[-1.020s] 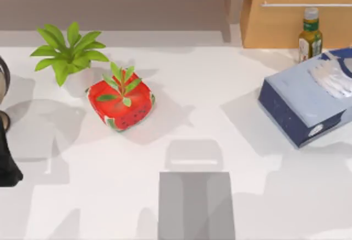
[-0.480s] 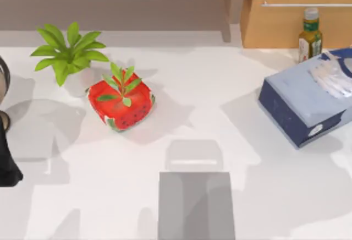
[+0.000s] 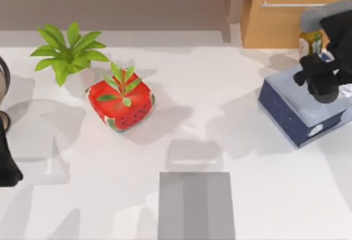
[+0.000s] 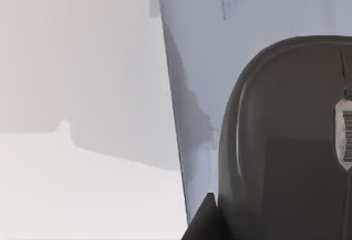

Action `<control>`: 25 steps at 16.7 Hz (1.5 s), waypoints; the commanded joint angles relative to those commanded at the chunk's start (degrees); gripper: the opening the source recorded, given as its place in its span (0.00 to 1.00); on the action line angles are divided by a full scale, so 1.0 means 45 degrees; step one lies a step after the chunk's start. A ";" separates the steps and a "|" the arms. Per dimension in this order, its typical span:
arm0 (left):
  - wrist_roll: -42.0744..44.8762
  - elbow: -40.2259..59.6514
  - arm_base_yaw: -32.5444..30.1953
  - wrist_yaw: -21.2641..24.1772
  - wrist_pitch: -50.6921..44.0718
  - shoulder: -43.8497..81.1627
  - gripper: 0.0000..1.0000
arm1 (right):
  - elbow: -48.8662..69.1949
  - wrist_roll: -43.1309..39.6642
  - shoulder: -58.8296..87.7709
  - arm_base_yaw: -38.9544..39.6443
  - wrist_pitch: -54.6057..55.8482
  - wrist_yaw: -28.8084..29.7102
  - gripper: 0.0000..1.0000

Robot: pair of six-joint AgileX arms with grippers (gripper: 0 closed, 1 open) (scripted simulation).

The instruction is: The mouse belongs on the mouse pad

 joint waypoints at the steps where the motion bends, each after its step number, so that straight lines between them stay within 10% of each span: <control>1: 0.0000 0.0000 0.0000 0.0000 0.0000 0.0000 1.00 | 0.0213 0.0759 0.0168 0.0792 0.0184 -0.0038 0.00; 15: 0.0000 0.0000 0.0000 0.0000 0.0000 0.0000 1.00 | 0.1376 1.2008 0.3149 0.7844 -0.1495 0.0182 0.00; 25: 0.0000 0.0000 0.0000 0.0000 0.0000 0.0000 1.00 | 0.1574 1.2878 0.3263 0.8424 -0.1767 0.0140 0.00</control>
